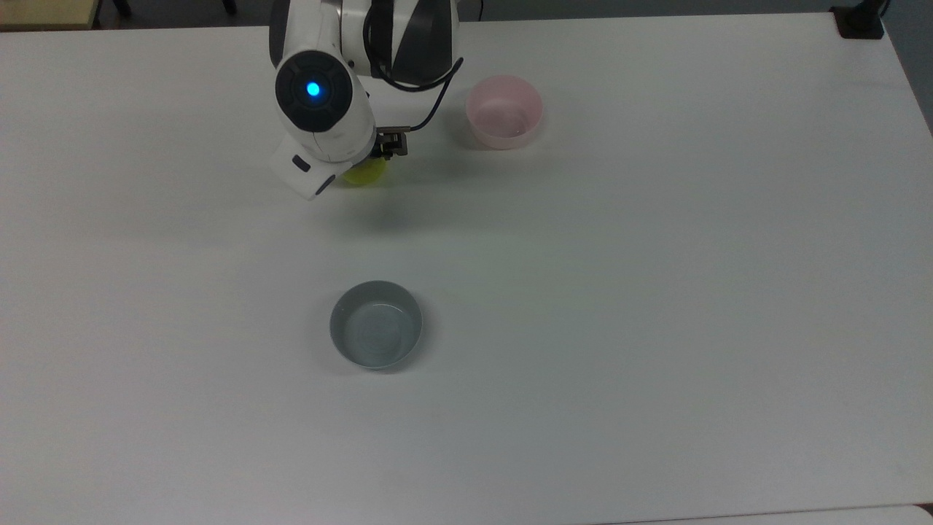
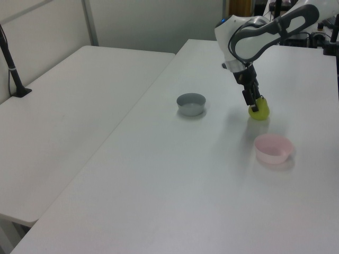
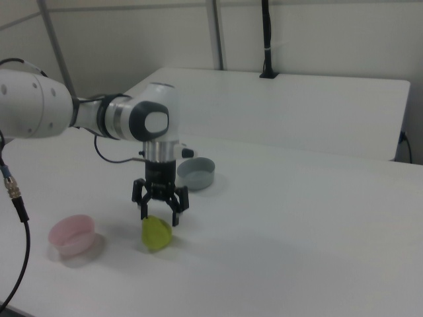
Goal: Pick up a pear from the bowl
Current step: 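Open the gripper, release the pear, and raise the gripper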
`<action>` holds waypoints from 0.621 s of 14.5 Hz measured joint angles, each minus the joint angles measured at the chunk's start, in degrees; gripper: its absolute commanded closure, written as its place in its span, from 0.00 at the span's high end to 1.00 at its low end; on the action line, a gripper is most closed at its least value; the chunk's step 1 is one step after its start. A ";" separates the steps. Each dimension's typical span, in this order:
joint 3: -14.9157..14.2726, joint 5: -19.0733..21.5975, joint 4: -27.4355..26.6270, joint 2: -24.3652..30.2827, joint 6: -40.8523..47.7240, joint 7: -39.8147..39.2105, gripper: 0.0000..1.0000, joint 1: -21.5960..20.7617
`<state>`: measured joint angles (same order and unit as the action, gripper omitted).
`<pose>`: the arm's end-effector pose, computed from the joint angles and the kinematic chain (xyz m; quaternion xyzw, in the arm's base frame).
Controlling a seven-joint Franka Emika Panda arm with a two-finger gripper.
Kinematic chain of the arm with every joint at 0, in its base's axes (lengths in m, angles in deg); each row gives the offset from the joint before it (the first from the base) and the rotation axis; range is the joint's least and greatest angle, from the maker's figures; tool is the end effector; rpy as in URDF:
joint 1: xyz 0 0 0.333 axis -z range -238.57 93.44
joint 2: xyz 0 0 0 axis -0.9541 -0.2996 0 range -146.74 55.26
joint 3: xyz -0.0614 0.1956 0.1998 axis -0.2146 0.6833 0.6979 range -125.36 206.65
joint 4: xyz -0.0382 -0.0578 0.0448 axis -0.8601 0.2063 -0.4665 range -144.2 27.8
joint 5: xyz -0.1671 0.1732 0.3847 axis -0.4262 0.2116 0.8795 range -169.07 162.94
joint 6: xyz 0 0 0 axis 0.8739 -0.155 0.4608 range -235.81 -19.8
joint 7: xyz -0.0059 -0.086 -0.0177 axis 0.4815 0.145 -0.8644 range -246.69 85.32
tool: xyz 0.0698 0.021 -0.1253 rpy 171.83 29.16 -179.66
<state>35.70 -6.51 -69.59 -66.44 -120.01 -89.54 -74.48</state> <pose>0.6239 -0.0402 0.2379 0.9774 0.0600 -0.2012 0.0229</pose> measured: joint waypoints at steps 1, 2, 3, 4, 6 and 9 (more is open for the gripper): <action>0.00 0.00 0.44 1.08 0.00 0.25 1.00 0.00; 0.00 0.00 0.73 2.67 0.00 0.37 1.00 0.00; 0.00 0.01 0.84 4.80 0.00 0.45 1.00 0.00; 0.00 0.01 0.83 8.35 0.05 0.59 1.00 0.00; 0.00 0.02 0.68 14.59 1.48 2.08 1.00 0.00; 0.07 0.04 0.56 19.49 4.16 6.47 1.00 -0.01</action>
<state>35.77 -6.47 -69.03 -46.95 -115.85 -83.07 -74.49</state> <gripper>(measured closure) 0.000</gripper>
